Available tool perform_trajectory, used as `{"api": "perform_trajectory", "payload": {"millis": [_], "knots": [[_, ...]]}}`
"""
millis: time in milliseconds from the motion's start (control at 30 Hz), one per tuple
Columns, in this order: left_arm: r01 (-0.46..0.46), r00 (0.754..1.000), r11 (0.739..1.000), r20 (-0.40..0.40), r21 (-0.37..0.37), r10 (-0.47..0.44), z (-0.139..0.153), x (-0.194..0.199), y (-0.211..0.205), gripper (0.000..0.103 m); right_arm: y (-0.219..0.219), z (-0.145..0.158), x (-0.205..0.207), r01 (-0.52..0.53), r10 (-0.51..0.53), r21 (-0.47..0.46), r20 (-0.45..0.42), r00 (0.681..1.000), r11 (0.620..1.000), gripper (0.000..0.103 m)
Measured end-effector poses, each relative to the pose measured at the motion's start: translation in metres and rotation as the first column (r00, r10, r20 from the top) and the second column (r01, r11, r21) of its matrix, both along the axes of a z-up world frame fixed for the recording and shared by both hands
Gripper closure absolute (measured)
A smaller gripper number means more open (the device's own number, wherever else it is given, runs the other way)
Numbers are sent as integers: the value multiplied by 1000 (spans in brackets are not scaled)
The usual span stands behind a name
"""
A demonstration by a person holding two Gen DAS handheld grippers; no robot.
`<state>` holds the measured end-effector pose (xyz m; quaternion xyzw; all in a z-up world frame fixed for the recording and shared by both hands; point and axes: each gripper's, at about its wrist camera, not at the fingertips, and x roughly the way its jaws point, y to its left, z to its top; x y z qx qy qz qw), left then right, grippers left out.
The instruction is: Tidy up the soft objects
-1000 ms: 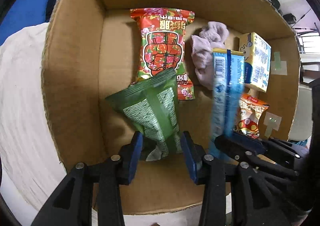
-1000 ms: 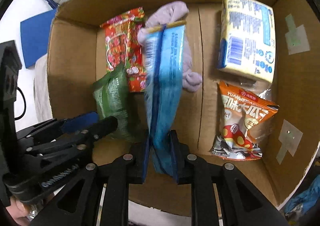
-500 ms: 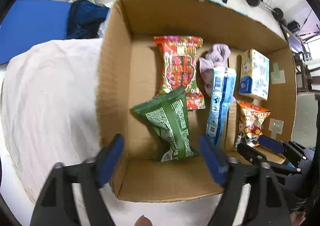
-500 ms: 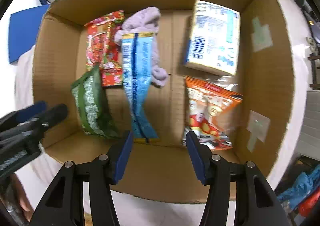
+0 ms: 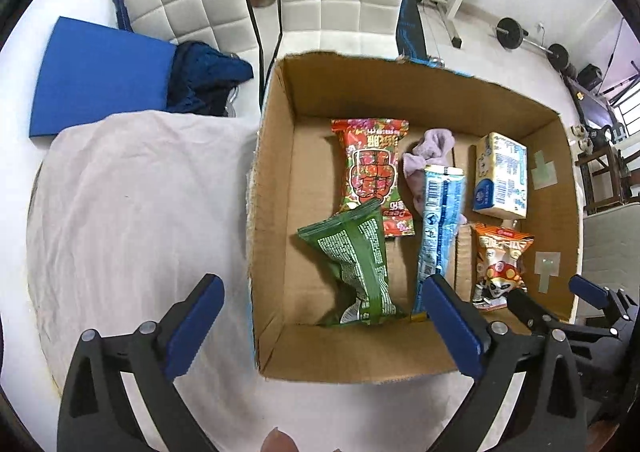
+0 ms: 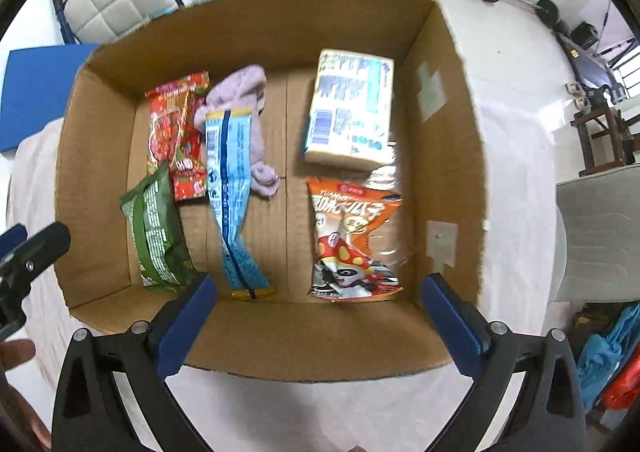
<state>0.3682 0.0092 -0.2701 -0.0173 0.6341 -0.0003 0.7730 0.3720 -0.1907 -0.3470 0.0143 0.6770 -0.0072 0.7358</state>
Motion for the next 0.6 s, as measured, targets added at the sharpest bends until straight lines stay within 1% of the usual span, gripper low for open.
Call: {"api": "perform_trajectory", "payload": {"millis": [133,300,333,400,467,500,533,600], "knots": [[9,998,1000,58,7,-9,27,-20,-3,1,-9,32,-10,14,-14,8,45,999,1000,0],[28,985,999,167,25,-32,83,-62,-11,1,-13,92,-47,18,-20,17,135,991,1000,0],[28,979,999,201,21,-32,100,-75,-13,1,-14,109,-59,19,-23,22,165,986,1000,0],[33,971,999,237,6,-33,122,-93,-15,1,-18,135,-79,21,-26,31,207,978,999,0],[31,960,999,277,-17,-25,150,-118,-17,1,-21,168,-103,26,-35,39,258,966,999,0],[35,958,999,285,-23,-27,158,-124,-18,1,-23,182,-114,27,-37,41,278,960,999,0],[47,952,999,304,-25,-37,171,-136,-20,1,-24,196,-125,28,-38,39,296,954,999,0],[44,944,999,327,-5,-40,191,-154,-22,1,-26,224,-149,27,-39,40,332,943,999,0]]}}
